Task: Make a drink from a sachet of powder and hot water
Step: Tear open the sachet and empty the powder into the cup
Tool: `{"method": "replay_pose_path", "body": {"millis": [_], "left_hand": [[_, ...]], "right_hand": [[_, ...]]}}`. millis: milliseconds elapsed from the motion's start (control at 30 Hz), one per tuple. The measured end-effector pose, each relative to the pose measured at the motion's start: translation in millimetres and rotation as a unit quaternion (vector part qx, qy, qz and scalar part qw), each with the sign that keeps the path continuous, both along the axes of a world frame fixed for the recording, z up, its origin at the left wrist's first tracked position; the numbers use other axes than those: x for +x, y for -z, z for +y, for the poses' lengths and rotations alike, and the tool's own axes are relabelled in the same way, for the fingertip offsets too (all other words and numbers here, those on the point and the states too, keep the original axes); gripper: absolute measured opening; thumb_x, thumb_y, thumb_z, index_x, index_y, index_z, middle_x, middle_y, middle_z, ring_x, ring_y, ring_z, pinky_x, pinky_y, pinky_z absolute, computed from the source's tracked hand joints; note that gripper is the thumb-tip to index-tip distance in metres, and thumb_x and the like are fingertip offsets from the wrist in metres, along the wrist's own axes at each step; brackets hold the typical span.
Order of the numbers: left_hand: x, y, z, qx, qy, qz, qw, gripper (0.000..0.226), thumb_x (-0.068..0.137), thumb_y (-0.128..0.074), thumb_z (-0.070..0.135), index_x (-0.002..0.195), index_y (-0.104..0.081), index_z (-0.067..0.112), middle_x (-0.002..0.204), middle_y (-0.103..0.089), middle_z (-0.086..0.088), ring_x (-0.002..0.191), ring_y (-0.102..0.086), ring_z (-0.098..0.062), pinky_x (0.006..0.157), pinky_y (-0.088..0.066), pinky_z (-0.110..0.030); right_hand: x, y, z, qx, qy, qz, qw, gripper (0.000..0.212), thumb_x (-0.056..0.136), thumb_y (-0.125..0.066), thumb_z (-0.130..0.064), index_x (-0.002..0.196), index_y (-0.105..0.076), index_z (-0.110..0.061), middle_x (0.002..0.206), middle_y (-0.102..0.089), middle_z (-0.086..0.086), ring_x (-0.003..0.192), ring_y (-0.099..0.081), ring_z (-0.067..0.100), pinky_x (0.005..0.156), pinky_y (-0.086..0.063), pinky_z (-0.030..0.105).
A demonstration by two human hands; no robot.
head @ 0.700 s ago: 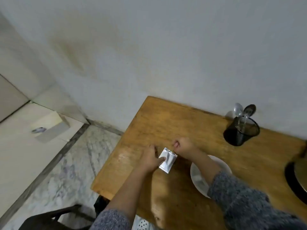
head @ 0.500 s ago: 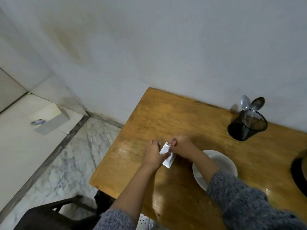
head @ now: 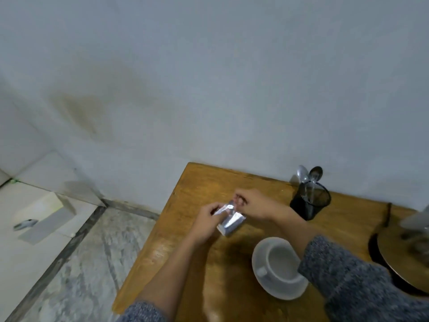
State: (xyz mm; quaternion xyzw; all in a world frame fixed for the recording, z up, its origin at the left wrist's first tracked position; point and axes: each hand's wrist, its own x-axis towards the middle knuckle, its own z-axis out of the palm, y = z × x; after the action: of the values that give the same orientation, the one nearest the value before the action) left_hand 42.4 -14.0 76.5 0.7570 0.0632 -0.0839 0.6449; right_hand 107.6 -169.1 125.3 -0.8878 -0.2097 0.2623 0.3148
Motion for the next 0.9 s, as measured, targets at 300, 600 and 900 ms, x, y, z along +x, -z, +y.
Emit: {"method": "replay_pose_path", "body": {"millis": [300, 600, 900], "left_hand": [[32, -92, -24, -0.020, 0.005, -0.076, 0.997, 0.011, 0.087, -0.057, 0.008, 0.082, -0.067, 0.010, 0.073, -0.064, -0.001, 0.065, -0.056, -0.010, 0.051, -0.045, -0.011], [31, -136, -35, -0.017, -0.015, -0.165, 0.986, 0.019, 0.090, -0.056, 0.017, 0.092, -0.069, 0.003, 0.084, -0.066, -0.007, 0.075, -0.057, -0.010, 0.065, -0.045, -0.013], [22, -148, -33, 0.004, -0.066, -0.117, 0.991, 0.021, 0.089, -0.052, 0.016, 0.072, -0.064, 0.017, 0.079, -0.063, -0.002, 0.080, -0.055, -0.019, 0.070, -0.042, -0.029]], "right_hand": [[6, -100, -23, 0.041, 0.045, -0.159, 0.985, 0.016, 0.086, -0.049, -0.008, 0.091, -0.062, -0.015, 0.084, -0.060, 0.001, 0.061, -0.047, 0.006, 0.053, -0.040, 0.007], [-2, -149, -30, 0.084, 0.079, -0.172, 0.978, 0.013, 0.084, -0.053, -0.006, 0.081, -0.060, -0.016, 0.075, -0.058, -0.002, 0.065, -0.051, 0.009, 0.056, -0.041, 0.017], [-14, -157, -12, 0.066, 0.053, -0.182, 0.980, 0.017, 0.083, -0.048, -0.001, 0.079, -0.060, -0.012, 0.071, -0.054, -0.002, 0.058, -0.043, 0.009, 0.055, -0.037, 0.019]]}}
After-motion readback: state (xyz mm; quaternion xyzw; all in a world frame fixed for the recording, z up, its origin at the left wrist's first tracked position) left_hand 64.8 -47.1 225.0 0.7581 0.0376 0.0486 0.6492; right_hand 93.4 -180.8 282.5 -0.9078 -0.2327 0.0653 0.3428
